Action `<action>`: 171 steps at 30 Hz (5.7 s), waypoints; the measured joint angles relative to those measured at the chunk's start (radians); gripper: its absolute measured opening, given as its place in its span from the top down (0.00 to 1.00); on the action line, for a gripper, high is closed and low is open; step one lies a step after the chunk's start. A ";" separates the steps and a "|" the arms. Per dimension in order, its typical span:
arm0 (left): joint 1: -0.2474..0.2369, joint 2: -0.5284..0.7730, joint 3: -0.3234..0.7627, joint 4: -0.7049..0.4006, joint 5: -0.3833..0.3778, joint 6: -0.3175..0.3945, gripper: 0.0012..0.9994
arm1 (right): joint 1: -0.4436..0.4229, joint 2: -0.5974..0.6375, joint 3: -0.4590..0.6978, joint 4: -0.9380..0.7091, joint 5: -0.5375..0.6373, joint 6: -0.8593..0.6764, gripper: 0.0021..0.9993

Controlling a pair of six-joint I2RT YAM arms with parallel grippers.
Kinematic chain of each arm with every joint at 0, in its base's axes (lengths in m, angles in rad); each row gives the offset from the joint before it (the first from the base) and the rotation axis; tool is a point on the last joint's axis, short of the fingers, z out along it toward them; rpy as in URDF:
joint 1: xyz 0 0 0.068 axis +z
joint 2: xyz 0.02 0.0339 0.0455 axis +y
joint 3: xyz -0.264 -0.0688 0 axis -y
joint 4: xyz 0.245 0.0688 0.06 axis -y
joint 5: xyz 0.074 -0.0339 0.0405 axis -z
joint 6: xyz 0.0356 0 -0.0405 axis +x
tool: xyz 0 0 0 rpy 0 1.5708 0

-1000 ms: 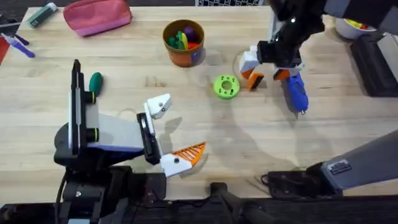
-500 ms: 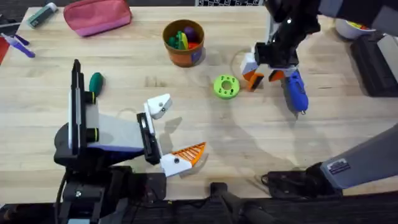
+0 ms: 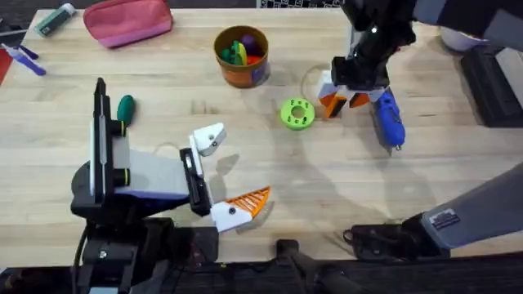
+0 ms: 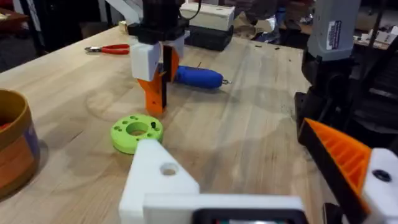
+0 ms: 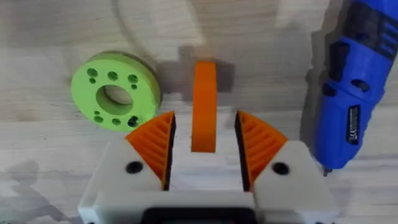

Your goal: Pick up the gripper from the table and insert it into the empty holder that is missing its gripper. Then pick up a screw, insert it into the mounting hole, and use the screwdriver to tighten it. Finally, clean up the table by picking up the vegetable and placing it into the bucket.

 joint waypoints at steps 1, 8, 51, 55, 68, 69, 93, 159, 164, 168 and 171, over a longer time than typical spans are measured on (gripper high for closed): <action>0.000 0.000 0.000 0.000 0.000 0.000 0.01 | 0.000 0.000 0.000 0.000 0.001 0.003 0.46; 0.000 0.000 0.000 0.000 0.000 0.000 0.01 | 0.000 0.000 0.000 -0.003 0.004 0.012 0.57; 0.000 0.000 0.000 0.000 0.000 0.000 0.01 | 0.018 -0.599 -0.149 0.263 -0.008 0.036 0.99; 0.000 0.000 0.000 0.000 0.000 0.000 0.01 | 0.018 -0.696 -0.305 0.424 -0.106 0.040 0.99; 0.000 0.000 0.000 0.000 0.000 0.000 0.01 | 0.018 -0.819 -0.724 1.210 -0.719 0.226 0.99; 0.000 0.000 0.000 0.000 0.000 0.000 0.01 | 0.017 -0.811 -0.748 1.257 -0.761 0.254 0.99; 0.000 0.000 0.000 0.000 0.000 0.000 0.01 | 0.007 -0.331 -0.832 1.867 -1.489 0.719 0.99; 0.000 0.000 0.000 0.000 0.000 0.000 0.01 | 0.141 -0.166 -0.955 2.272 -1.383 0.989 0.99; 0.000 0.000 0.000 0.000 -0.001 0.000 0.01 | 0.141 -0.159 -0.942 2.264 -1.397 0.985 0.99; 0.000 0.000 0.000 0.000 0.000 0.000 0.01 | 0.142 -0.159 -0.940 2.264 -1.400 0.983 0.99; 0.000 0.000 0.000 0.000 0.000 0.000 0.01 | 0.142 -0.159 -0.939 2.252 -1.402 0.982 0.99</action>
